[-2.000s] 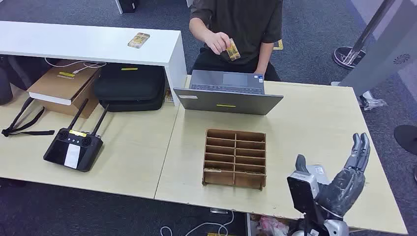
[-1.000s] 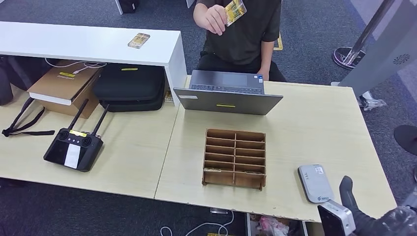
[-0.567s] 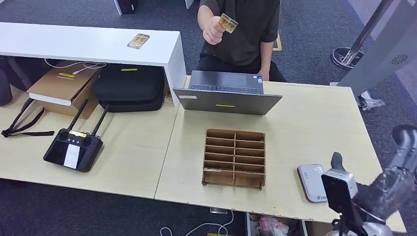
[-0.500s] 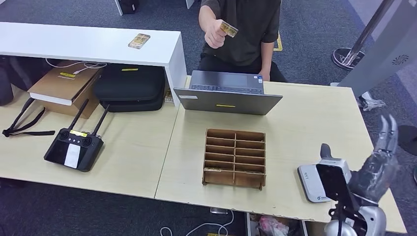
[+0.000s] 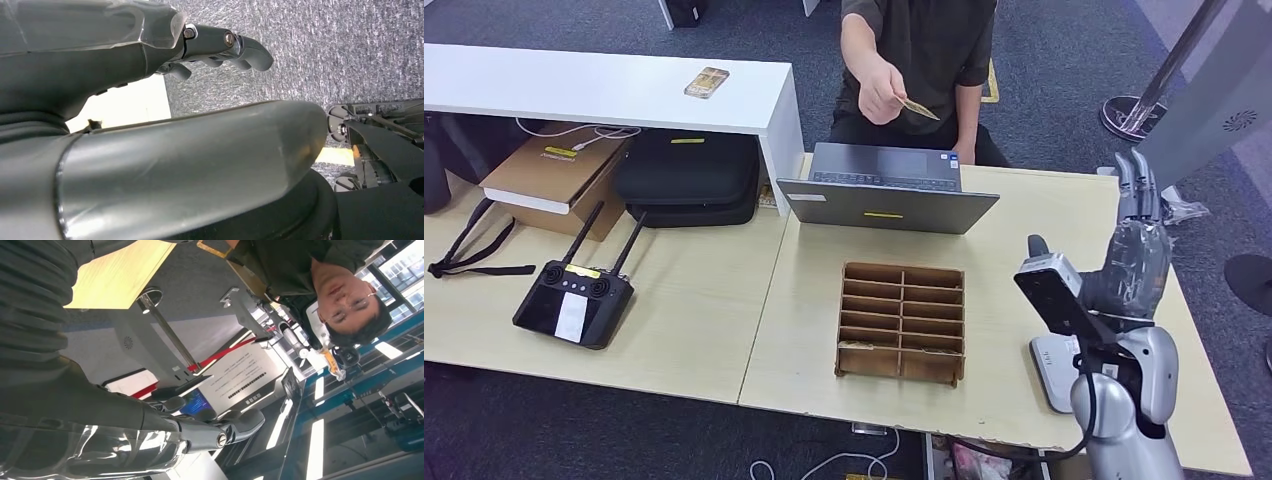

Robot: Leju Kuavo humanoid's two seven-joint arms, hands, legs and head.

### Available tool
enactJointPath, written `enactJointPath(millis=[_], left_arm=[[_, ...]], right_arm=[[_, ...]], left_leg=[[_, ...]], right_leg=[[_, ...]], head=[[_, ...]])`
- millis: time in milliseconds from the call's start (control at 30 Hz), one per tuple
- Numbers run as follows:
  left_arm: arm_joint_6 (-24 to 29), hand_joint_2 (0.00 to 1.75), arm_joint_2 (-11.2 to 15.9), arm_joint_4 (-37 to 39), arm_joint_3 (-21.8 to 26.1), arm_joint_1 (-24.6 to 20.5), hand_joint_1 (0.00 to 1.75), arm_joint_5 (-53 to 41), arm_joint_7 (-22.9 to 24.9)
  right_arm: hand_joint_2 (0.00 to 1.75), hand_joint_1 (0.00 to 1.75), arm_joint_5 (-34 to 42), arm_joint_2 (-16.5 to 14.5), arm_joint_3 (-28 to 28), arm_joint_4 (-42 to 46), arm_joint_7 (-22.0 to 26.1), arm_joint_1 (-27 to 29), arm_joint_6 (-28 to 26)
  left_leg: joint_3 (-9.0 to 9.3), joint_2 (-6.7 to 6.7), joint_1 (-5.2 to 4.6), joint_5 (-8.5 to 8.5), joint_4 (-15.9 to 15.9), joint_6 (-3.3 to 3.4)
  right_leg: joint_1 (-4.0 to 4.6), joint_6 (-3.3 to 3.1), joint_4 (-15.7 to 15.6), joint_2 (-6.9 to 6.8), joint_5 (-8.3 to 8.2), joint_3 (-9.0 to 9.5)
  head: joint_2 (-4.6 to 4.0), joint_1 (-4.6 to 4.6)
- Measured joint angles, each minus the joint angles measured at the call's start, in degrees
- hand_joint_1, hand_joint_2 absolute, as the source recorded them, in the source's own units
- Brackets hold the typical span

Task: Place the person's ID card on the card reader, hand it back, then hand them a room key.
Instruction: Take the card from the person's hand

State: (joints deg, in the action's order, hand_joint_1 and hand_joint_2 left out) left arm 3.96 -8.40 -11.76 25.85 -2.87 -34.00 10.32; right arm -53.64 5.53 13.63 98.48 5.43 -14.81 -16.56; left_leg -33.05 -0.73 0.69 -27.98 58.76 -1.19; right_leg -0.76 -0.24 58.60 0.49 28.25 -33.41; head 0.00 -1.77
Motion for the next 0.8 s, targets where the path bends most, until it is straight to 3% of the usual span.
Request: enactJointPath(millis=[233, 433, 600, 800], left_arm=[[-0.02, 0.0, 0.07, 0.0, 0.16, 0.0, 0.0, -0.41, 0.48], [0.0, 0.0, 0.16, 0.0, 0.47, -0.06, 0.0, -1.45, 0.43], [-0.32, 0.0, 0.14, 0.0, 1.52, -0.14, 0.0, -1.95, 0.45], [0.14, 0.0, 0.09, 0.0, 2.59, -0.2, 0.0, -2.78, 0.51]], right_arm=[[1.75, 0.0, -0.65, 1.25, 2.6, -2.28, -0.5, -3.43, 3.74], [1.75, 0.0, -2.43, 3.07, 11.07, -10.44, -0.21, -15.74, 9.52], [1.75, 0.0, 4.16, 2.72, 19.01, -18.54, 0.4, -27.35, 13.4], [1.75, 0.0, 10.79, 0.32, 23.16, -25.69, 0.44, -32.71, 11.76]], left_leg=[[0.0, 0.03, -0.02, 0.01, 0.0, 0.0], [0.01, 0.04, -0.01, 0.09, 0.0, -0.01], [0.0, -0.06, 0.03, 0.12, 0.01, 0.0], [-0.02, -0.08, 0.02, 0.11, 0.0, 0.0]], right_leg=[[-0.01, 0.01, 0.01, 0.02, -0.03, 0.0], [-0.01, -0.03, 0.05, 0.02, -0.08, -0.01], [0.0, -0.03, 0.07, -0.04, -0.08, -0.02], [0.01, -0.03, 0.06, -0.05, -0.07, -0.02]], head=[[0.0, -0.01], [0.0, -0.01], [0.0, -0.02], [0.0, -0.01]])
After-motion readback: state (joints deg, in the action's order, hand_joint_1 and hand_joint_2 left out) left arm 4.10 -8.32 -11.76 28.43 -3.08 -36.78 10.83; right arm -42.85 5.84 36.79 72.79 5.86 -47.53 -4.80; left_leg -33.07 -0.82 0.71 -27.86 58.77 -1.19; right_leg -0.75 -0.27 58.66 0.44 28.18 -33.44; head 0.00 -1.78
